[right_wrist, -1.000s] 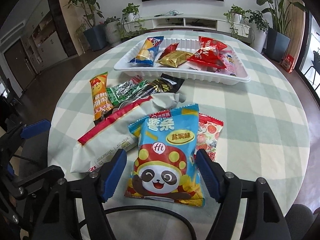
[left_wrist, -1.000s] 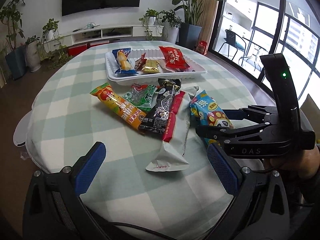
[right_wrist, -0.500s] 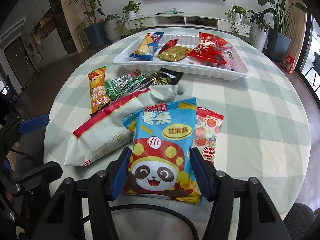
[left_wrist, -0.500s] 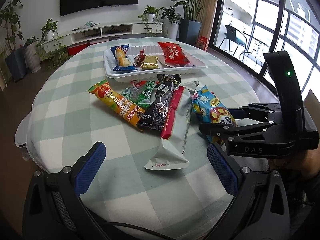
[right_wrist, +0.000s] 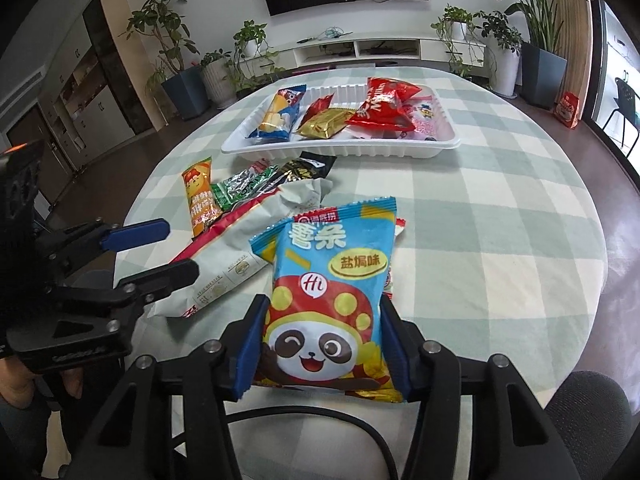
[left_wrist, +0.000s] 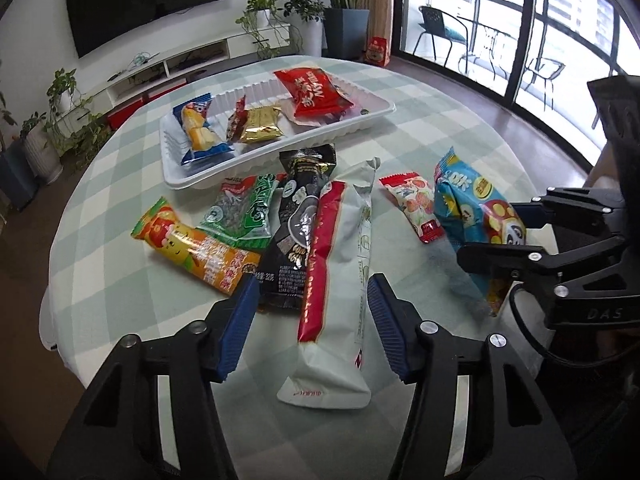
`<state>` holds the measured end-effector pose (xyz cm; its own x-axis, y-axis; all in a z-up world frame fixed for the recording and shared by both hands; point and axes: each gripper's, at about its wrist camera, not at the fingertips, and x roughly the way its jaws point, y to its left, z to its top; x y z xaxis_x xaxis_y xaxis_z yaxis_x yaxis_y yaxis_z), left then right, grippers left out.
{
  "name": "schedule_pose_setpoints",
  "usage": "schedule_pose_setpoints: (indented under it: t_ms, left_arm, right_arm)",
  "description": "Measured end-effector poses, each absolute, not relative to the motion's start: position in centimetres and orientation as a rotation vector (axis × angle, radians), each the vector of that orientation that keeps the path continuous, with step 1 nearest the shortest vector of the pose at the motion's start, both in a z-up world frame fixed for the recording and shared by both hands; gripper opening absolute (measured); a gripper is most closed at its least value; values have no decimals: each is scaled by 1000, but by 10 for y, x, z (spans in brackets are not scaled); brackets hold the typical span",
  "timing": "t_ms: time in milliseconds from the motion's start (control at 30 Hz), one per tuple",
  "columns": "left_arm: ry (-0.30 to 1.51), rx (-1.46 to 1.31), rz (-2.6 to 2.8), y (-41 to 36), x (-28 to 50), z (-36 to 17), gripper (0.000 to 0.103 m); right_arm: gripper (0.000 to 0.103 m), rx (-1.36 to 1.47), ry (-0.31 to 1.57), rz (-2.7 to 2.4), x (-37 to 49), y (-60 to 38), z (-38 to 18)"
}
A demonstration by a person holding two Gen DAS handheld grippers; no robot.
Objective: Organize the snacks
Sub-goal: 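Grasp the white-and-red long packet with the left gripper while the right grasps the blue panda bag, then lift both held packets and carry them over the white tray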
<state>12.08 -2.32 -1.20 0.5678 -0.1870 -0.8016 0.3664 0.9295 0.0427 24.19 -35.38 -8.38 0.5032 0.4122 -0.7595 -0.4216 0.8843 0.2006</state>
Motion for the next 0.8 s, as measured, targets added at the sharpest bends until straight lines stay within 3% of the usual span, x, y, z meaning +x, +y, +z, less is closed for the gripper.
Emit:
schedule_pose_setpoints:
  t_ms: [233, 300, 533, 800]
  left_arm:
    - [979, 429, -368, -68, 133, -37, 55]
    - [988, 448, -378, -74, 135, -39, 51]
    - [1054, 507, -444, -86, 134, -38, 19]
    - [1139, 448, -519, -92, 121, -38, 20]
  right_arm:
    - [56, 25, 922, 503, 242, -363, -88]
    - [56, 30, 923, 507, 243, -364, -89]
    - [56, 68, 914, 508, 244, -376, -89]
    - [56, 105, 920, 501, 244, -389, -93]
